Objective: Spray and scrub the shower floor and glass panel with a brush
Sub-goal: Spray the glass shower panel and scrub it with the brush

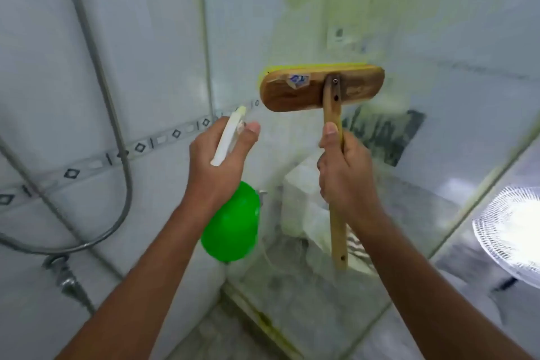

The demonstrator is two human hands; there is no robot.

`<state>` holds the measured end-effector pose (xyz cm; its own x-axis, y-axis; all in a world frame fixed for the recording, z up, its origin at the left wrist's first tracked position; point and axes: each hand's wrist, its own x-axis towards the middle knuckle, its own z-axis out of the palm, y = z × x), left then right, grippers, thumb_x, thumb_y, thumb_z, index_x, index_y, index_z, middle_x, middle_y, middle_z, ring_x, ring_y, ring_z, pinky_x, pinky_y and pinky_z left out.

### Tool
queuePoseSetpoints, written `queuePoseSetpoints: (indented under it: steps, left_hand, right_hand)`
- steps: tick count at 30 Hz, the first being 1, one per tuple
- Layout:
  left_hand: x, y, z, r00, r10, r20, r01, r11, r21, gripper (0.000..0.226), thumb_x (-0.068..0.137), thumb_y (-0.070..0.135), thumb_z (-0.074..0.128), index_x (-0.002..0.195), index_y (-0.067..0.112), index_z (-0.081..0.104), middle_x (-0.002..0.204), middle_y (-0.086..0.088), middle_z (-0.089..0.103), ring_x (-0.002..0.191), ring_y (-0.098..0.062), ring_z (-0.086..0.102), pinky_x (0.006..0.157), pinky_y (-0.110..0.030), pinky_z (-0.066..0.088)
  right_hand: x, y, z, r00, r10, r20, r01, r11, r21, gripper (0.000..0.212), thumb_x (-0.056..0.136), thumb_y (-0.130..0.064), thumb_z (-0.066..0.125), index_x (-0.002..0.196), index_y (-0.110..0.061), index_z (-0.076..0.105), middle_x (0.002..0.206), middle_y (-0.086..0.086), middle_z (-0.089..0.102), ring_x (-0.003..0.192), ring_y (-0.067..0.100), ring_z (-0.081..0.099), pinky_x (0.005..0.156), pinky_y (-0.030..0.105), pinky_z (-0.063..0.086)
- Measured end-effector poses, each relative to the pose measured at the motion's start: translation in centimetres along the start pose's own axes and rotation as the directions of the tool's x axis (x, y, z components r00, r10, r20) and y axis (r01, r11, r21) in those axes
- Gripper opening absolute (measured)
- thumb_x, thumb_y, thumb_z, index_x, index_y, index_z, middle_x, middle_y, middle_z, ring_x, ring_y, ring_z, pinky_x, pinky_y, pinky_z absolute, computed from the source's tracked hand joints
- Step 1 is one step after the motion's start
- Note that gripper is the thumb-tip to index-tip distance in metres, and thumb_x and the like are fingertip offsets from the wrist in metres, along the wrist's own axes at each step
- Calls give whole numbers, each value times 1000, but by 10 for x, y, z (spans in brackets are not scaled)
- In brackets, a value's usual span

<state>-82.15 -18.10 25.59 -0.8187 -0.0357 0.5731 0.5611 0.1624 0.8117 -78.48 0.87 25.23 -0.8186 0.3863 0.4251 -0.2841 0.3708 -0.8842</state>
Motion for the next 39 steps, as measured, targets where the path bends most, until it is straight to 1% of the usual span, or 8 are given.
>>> queuePoseSetpoints:
  steps: [4,9,14,17,21,25,30,39]
  left_hand:
    - [55,31,13,990,77,118,-66,994,-92,52,86,58,64,91,7,72,88,-19,74,86,-36,70,81,-52,57]
    - [102,77,30,967,125,224,-83,979,-188,35,84,51,65,81,19,79,80,3,79,75,-14,72,73,-37,57]
    - [139,123,48,945,150,290,-86,971,-223,37,82,50,66,73,17,78,75,-4,77,78,-27,74,82,-47,63]
    - [144,145,59,937,180,300,-122,971,-204,31,91,34,71,72,11,77,68,-1,73,65,-17,67,67,-27,54]
    - [143,162,68,935,175,307,-116,973,-201,33,92,29,70,71,4,73,62,-7,72,49,-7,62,60,-32,53]
    - [150,172,72,952,166,257,-99,962,-255,37,88,33,72,74,-1,69,62,-19,69,55,-31,69,59,-45,59]
    - [150,170,75,928,185,324,-136,976,-169,36,86,38,73,76,3,72,70,-14,70,58,-17,58,58,-29,43]
    - [155,169,65,928,123,351,-62,981,-182,30,88,33,72,69,10,76,58,-1,72,46,-7,61,58,-25,50]
  right_hand:
    - [24,-71,-28,982,-48,-185,56,998,40,44,99,-57,39,85,-16,48,58,0,42,44,14,39,43,28,37]
    - [45,-131,-55,906,-198,-374,155,978,-143,48,102,-51,39,87,-7,52,59,1,46,46,15,42,49,33,41]
    - [58,-185,-73,847,-240,-475,166,967,-194,49,103,-50,36,91,-6,53,60,1,48,43,17,45,42,30,43]
    - [65,-208,-81,821,-281,-497,177,953,-246,50,102,-51,35,91,-7,54,62,3,49,42,18,47,44,31,44]
    - [69,-223,-94,825,-290,-486,141,937,-319,49,103,-50,33,92,-7,55,66,7,49,44,21,48,39,27,43]
    - [70,-223,-105,824,-293,-486,112,923,-368,47,102,-51,34,88,-11,55,67,7,51,47,23,49,43,30,45]
    - [72,-220,-104,824,-299,-481,83,904,-420,47,102,-52,33,86,-13,55,69,8,55,52,25,53,47,40,52]
    - [84,-220,-81,845,-293,-447,59,882,-468,47,102,-52,34,81,-14,53,73,10,60,56,30,61,49,45,56]
